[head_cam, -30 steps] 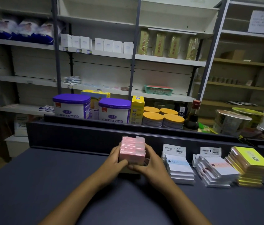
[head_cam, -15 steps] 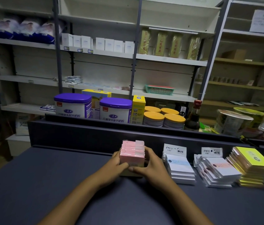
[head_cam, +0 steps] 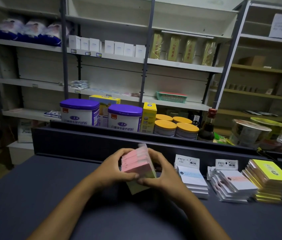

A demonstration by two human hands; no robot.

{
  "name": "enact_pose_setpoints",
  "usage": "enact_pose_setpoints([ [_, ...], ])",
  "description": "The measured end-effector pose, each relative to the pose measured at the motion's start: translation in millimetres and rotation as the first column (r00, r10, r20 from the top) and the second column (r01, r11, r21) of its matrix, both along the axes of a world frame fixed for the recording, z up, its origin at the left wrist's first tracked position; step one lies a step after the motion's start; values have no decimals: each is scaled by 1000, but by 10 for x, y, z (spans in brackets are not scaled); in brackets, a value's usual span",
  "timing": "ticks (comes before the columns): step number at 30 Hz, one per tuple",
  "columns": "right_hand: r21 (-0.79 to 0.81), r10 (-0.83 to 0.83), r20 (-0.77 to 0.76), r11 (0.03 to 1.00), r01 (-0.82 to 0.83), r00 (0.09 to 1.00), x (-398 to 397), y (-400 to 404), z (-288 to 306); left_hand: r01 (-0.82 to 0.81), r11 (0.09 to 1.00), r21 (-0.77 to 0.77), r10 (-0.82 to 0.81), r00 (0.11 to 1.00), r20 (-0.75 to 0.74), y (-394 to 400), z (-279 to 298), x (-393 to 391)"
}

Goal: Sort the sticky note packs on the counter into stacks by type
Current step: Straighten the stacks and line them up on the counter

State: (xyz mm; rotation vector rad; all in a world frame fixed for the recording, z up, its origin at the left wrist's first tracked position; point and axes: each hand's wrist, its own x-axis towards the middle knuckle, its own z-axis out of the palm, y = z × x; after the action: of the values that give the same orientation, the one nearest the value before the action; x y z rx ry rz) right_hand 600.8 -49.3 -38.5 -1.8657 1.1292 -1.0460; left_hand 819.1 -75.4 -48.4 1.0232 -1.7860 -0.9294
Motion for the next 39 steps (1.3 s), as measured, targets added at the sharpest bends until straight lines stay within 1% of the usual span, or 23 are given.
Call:
enact_pose_setpoints([
  [2,49,-82,104,996,77,991,41,-5,-7,-42,999,29,45,987,-156,-6,-11,-28],
  [4,153,-86,237,987,51,968,71,-20,-35,-17,997,80,41,951,-306,-13,-45,-51],
  [5,189,-71,284,982,16,956,82,-27,-48,12,995,104,25,936,-350,-21,-64,-60],
  [7,167,-55,313,986,2,948,53,-40,-55,86,985,149,-26,929,-369,-41,-82,-52],
  [8,139,-58,317,990,14,947,30,-55,-40,113,980,161,-52,939,-340,-50,-80,-36],
  [9,99,-60,297,995,32,953,0,-70,-30,116,980,163,-67,958,-279,-62,-78,-18],
  [11,43,-44,210,998,36,977,-69,-104,-40,59,989,138,-49,996,-76,-80,-80,17],
  [12,29,-32,152,999,28,988,-90,-116,-62,29,992,123,-32,999,21,-84,-90,26],
  [14,22,-17,38,1000,16,999,-102,-141,-148,12,994,106,-30,985,170,-78,-127,39],
  [15,26,-8,10,1000,8,1000,-93,-149,-189,8,995,103,-30,976,217,-75,-148,40],
  [16,33,0,1,999,0,1000,-85,-155,-227,5,994,112,-32,972,233,-69,-166,47],
  [19,64,19,2,998,-19,1000,-86,-180,-285,17,990,142,-46,979,199,-40,-157,47],
  [23,68,50,-49,997,-46,998,-55,-169,-313,41,996,82,-66,938,341,-32,-188,0],
  [24,47,60,-83,997,-57,995,-33,-162,-328,47,995,84,-74,930,359,-34,-209,-16],
  [26,-24,72,-204,997,-79,976,8,-167,-357,52,994,93,-84,921,381,-41,-246,-42],
  [28,-71,53,-299,995,-77,953,42,-177,-370,50,995,90,-82,914,397,-53,-270,-64],
  [32,-105,7,-353,993,-47,936,80,-209,-405,59,995,76,-84,910,406,-54,-276,-99],
  [34,-121,7,-348,991,-53,937,77,-203,-417,67,994,82,-95,911,402,-45,-278,-94],
  [36,-127,25,-301,990,-66,953,61,-209,-405,62,994,87,-90,927,365,-21,-247,-83],
  [37,-121,37,-239,990,-67,970,50,-212,-382,55,995,87,-80,944,320,-7,-216,-84],
  [39,-74,32,-33,997,-35,999,20,-231,-293,43,993,109,-59,987,148,8,-130,-93],
])
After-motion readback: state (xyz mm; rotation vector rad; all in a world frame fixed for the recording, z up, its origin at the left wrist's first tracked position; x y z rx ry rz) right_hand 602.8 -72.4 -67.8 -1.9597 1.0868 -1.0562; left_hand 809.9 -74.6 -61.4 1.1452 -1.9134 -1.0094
